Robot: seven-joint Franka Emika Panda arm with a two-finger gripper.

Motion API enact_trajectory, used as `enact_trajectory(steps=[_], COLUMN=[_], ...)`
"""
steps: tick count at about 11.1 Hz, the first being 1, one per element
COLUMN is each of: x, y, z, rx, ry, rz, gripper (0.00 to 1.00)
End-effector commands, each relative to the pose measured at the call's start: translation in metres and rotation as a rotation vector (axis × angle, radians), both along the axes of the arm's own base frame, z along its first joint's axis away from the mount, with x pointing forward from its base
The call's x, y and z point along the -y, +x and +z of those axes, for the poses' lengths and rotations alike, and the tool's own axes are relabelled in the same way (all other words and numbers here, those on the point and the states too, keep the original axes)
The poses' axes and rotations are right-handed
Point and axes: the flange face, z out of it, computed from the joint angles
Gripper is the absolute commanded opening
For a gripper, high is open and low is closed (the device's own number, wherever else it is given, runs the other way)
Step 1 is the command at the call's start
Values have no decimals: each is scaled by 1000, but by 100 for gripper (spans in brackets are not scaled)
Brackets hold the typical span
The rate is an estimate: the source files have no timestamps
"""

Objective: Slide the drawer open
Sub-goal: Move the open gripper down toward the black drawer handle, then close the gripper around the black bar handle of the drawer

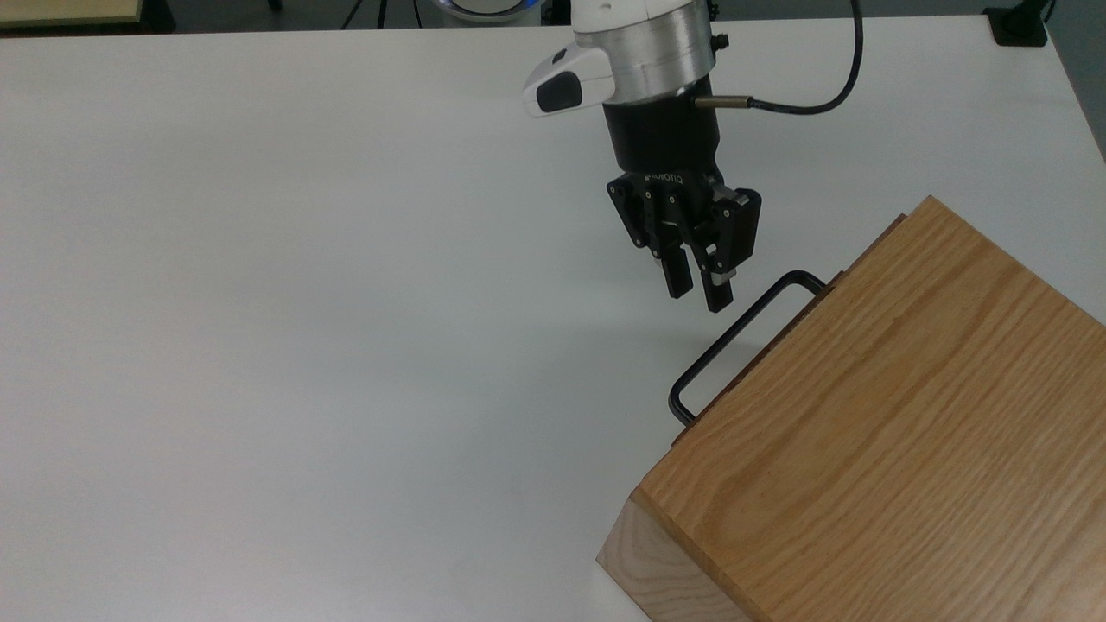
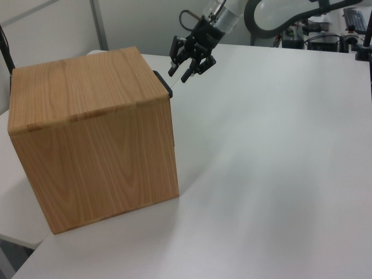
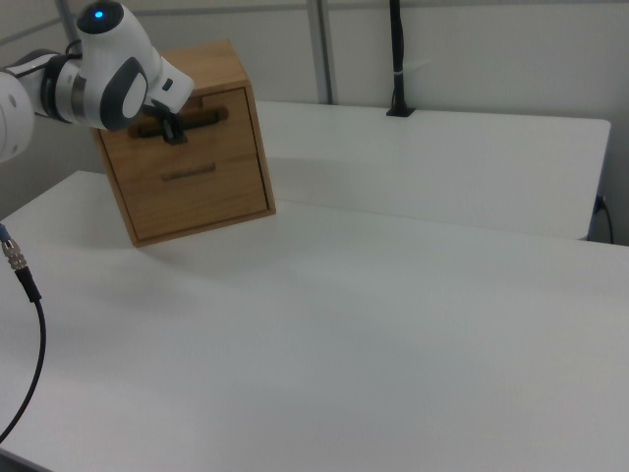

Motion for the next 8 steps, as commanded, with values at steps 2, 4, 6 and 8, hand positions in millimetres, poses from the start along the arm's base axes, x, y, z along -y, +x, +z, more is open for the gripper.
enact_trajectory(steps=[2,4,6,8], x=[-12,-16,-21,-23], y=[13,18,20,20], z=[-8,-14,-24,-24], rx=[11,26,23,25], ry=[43,50,51,53], rz=[-5,-5,0,1], gripper=[44,43,40,40])
